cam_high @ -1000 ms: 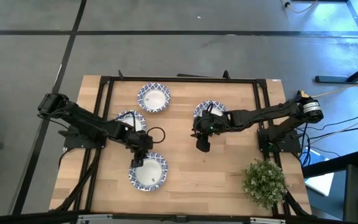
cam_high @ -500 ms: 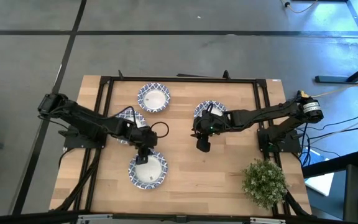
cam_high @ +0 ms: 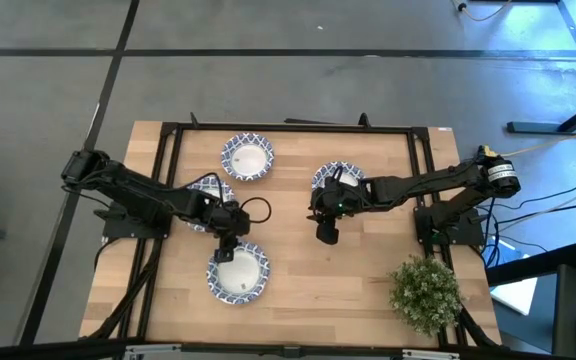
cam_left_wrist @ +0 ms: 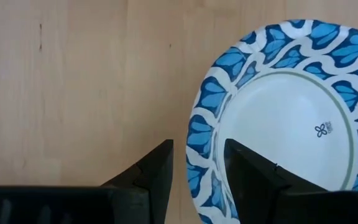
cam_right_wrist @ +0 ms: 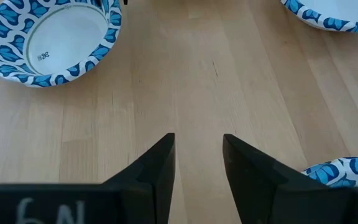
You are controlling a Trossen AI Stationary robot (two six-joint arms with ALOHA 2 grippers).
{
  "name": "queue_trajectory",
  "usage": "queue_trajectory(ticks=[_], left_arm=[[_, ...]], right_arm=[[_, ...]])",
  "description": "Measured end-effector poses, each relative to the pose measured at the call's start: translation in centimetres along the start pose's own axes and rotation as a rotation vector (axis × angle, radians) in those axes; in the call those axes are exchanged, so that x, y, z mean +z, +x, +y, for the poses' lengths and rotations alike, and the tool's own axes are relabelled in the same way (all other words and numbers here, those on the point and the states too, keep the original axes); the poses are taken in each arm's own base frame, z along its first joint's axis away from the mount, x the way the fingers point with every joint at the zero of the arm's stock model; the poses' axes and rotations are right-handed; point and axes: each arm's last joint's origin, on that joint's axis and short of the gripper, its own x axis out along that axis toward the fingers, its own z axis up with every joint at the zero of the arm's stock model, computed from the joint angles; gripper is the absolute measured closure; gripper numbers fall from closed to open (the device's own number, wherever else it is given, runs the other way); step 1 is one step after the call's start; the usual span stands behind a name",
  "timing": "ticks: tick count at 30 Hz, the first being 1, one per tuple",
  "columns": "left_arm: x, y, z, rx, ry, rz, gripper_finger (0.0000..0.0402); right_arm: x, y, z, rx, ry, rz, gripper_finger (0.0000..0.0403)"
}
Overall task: Nest bowls inside each other
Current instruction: Stack the blue bowl on the blue bowls
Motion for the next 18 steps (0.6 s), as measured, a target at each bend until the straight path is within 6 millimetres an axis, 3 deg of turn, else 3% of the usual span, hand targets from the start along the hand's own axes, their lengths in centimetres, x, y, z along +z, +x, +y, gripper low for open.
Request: queue_trajectory(ticks=[18], left_arm=[[-0.5,2.9,-0.1,-0.021,-0.011,0.132,0.0264]], right_arm=[[0.0,0.0,0.0,0.0,0.0,0.0,0.0267]])
